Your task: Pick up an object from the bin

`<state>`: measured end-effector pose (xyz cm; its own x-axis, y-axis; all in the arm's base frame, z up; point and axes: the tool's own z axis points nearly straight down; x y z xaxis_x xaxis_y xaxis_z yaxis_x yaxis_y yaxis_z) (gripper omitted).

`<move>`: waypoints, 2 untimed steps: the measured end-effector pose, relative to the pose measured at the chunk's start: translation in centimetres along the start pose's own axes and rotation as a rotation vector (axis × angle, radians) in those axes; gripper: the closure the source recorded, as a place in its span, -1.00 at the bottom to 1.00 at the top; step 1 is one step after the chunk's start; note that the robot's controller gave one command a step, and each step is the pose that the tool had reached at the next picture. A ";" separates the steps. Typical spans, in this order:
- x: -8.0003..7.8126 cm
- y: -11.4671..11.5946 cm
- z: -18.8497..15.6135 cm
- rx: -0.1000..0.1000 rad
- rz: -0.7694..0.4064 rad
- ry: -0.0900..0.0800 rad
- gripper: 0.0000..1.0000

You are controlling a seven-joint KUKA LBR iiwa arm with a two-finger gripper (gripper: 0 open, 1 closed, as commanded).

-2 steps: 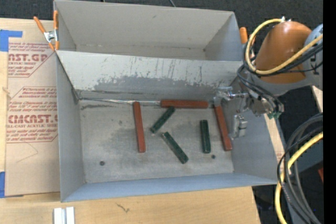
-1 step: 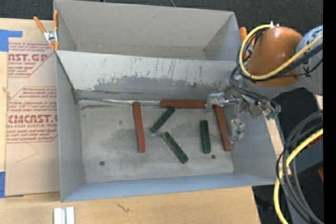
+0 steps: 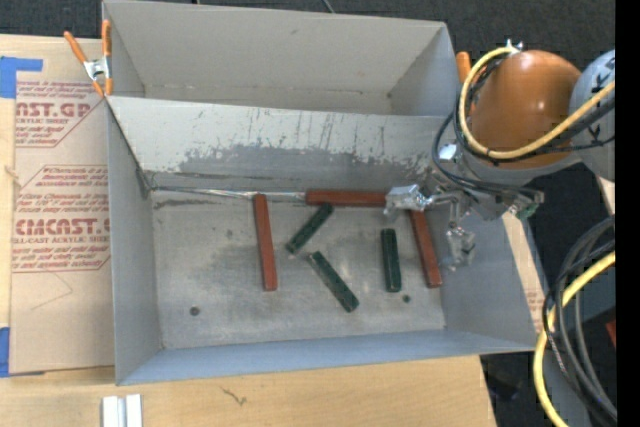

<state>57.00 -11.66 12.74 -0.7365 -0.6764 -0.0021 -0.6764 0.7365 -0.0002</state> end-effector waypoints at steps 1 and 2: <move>-1.2 0.2 4.5 0.001 -0.173 -0.001 -1.00; -1.5 1.3 5.7 0.001 -0.499 -0.001 1.00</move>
Offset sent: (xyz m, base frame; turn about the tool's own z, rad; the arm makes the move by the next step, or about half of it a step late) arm 0.0013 0.0189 -0.0574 -0.5025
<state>57.22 -9.69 7.06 -0.3227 -0.9465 -0.0023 -0.9465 0.3227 -0.0019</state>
